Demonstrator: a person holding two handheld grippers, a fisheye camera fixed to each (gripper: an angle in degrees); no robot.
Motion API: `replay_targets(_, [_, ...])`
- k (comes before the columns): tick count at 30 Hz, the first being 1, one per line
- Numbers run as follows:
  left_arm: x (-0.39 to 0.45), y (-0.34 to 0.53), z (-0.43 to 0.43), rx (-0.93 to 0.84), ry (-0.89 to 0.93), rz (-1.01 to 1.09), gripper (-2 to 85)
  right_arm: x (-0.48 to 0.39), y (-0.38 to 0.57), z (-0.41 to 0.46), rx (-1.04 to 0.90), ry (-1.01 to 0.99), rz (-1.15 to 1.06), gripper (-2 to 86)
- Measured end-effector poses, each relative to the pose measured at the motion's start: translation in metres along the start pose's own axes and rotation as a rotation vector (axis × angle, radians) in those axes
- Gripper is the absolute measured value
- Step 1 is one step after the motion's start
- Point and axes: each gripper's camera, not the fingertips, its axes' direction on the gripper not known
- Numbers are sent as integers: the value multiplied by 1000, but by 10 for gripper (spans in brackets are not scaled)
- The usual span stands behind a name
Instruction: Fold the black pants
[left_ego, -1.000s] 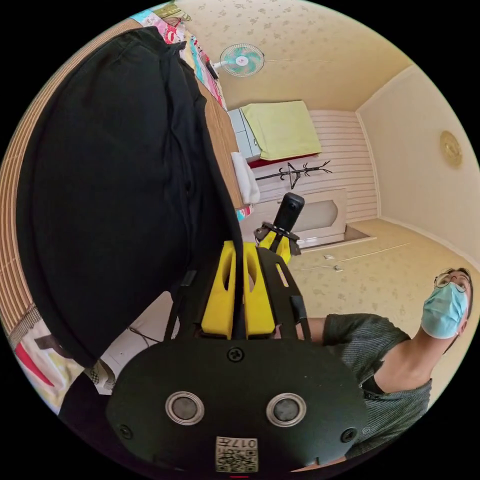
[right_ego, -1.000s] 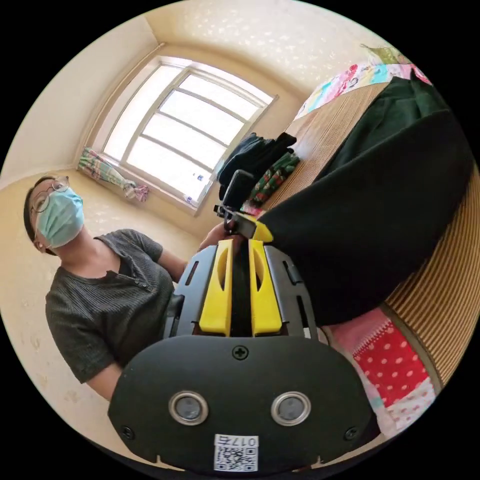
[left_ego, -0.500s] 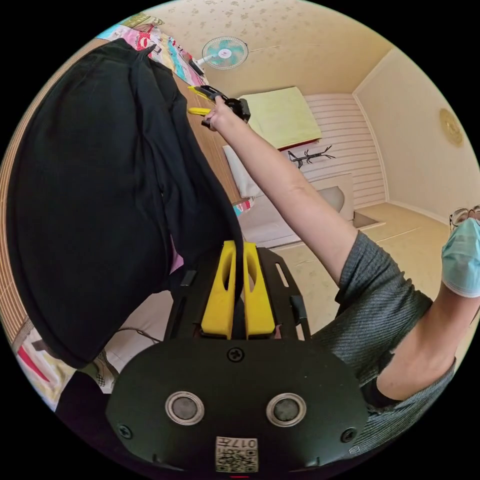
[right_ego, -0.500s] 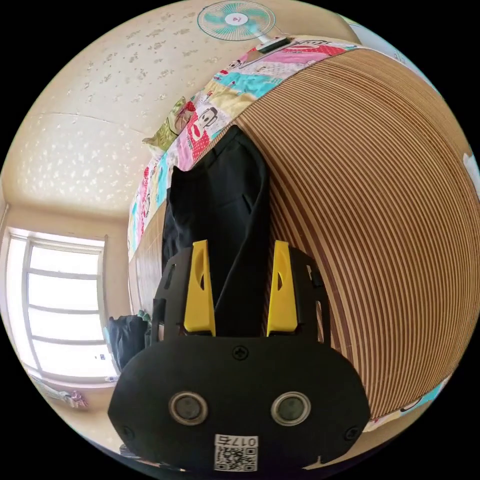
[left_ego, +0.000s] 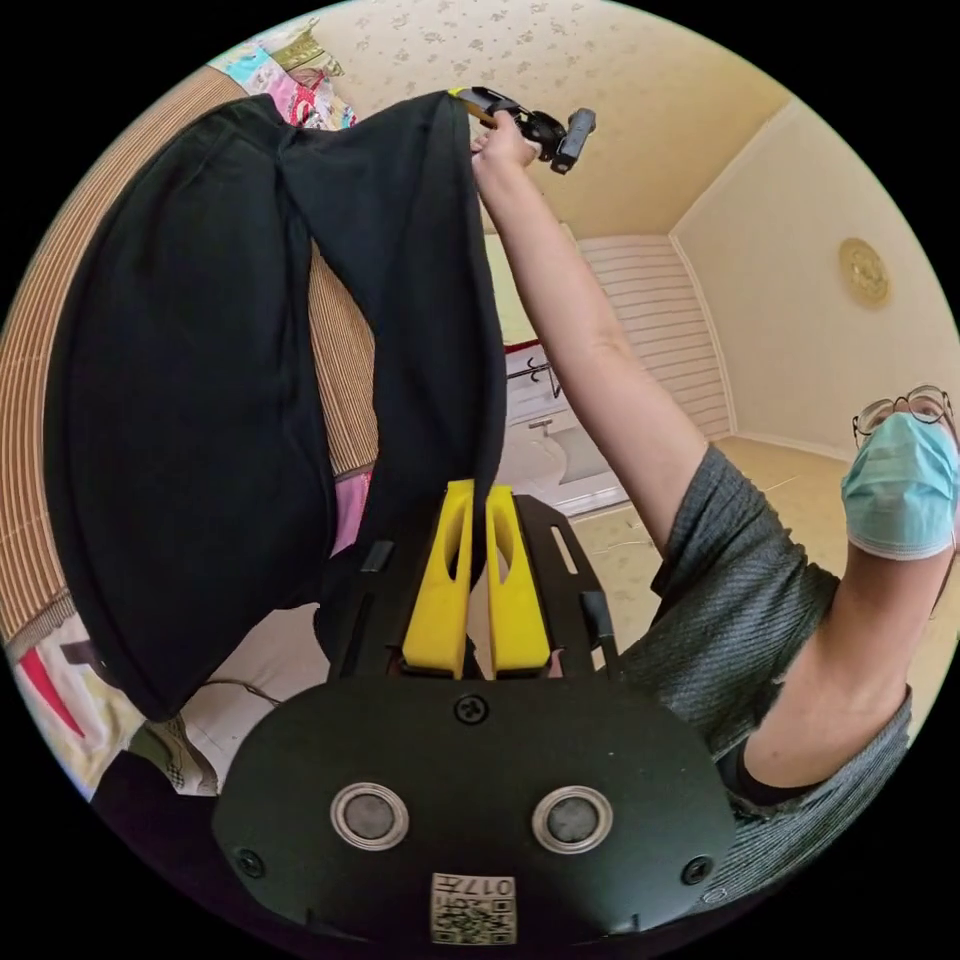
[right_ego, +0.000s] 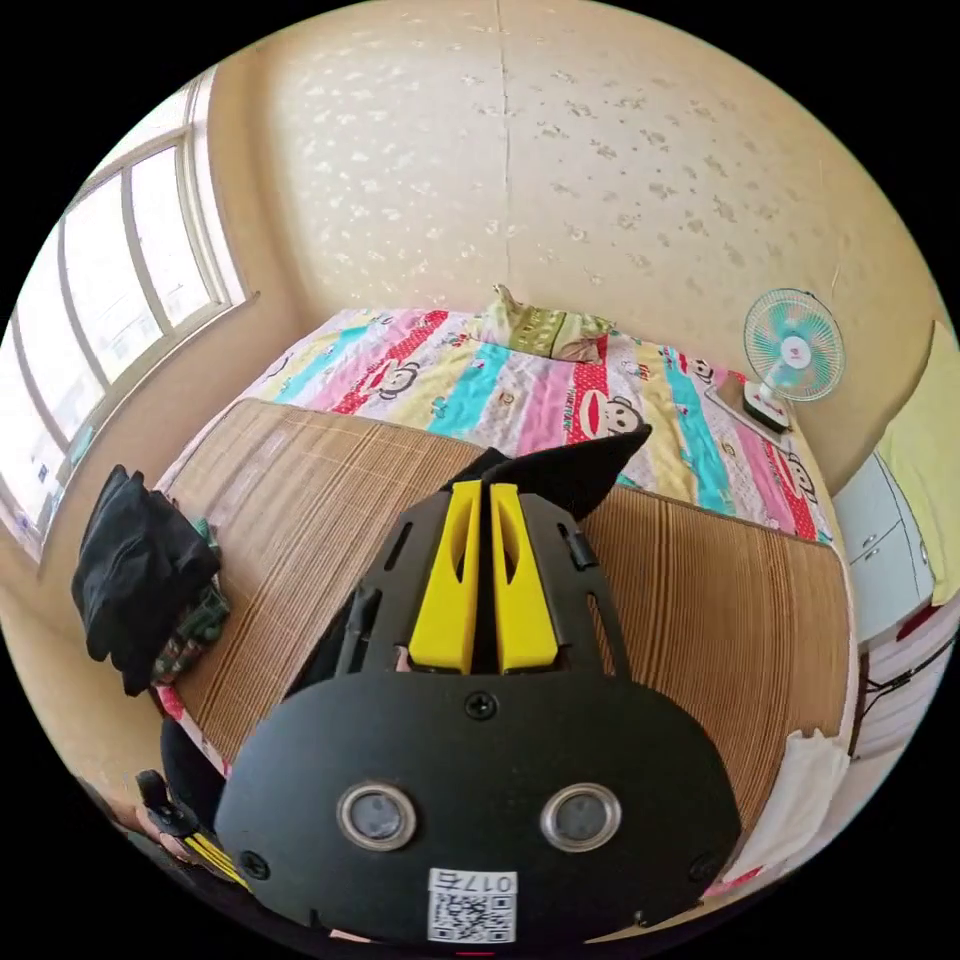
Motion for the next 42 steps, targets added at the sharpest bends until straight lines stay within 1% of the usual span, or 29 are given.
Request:
replay_targets(2, [1,9,-7,4,-43,-2,-7,-26,-9,27,-58,-216,64,36])
replay_targets(5, [-13,29,-22,1,-108,-83,-6,-32,21,49,-67,-375,186,58])
replay_targets(7, [-26,46,-33,15,-137,-151,-5,-33,51,49,-70,-403,170,73])
replay_targets(9, [-41,66,-45,4,-214,-216,-2,-33,91,45,-109,-425,134,79])
replay_targets(11, [-52,78,-51,-3,-236,-245,2,-30,162,34,-184,-450,95,84])
replay_targets(12, [-58,85,-55,2,-233,-265,6,-30,182,30,-204,-456,84,86])
replay_targets(14, [-65,91,-58,12,-220,-278,11,-27,271,10,-278,-440,78,91])
replay_targets(15, [-67,93,-59,14,-220,-283,15,-27,294,4,-288,-426,90,93])
replay_targets(17, [-66,92,-60,17,-226,-279,19,-25,379,-21,-317,-388,154,97])
replay_targets(19, [-63,90,-58,10,-241,-274,21,-27,435,-42,-313,-394,227,98])
replay_targets(23, [-54,88,-49,1,-288,-260,31,-52,525,-94,-207,-439,338,92])
replay_targets(26, [-54,88,-42,-14,-321,-261,40,-74,558,-108,-195,-418,364,85])
replay_targets(28, [-57,87,-39,-27,-347,-262,43,-82,568,-105,-236,-431,374,73])
replay_targets(30, [-70,85,-35,-75,-379,-307,47,-88,570,-110,-238,-431,363,57])
replay_targets(32, [-73,85,-36,-80,-346,-309,33,-90,560,-127,-282,-380,312,36])
replay_targets(33, [-67,83,-36,-97,-310,-265,13,-90,557,-132,-299,-367,305,32])
replay_targets(35, [-46,78,-39,-135,-257,-159,3,-92,546,-161,-315,-367,269,22])
replay_targets(36, [-28,78,-47,-122,-218,-94,1,-93,543,-169,-316,-385,260,21])
replay_targets(37, [-20,79,-52,-113,-190,-59,-1,-95,539,-183,-321,-450,228,18])
replay_targets(39, [-3,86,-70,-86,-75,9,-2,-93,538,-207,-272,-567,195,16])
replay_targets(40, [-5,88,-72,-93,-52,3,-2,-89,542,-224,-189,-654,174,15])
replay_targets(41, [-14,92,-71,-132,-44,-46,-1,-80,549,-233,-147,-715,178,13])
replay_targets(42, [-31,97,-65,-189,-136,-152,0,-75,553,-231,-163,-728,199,13])
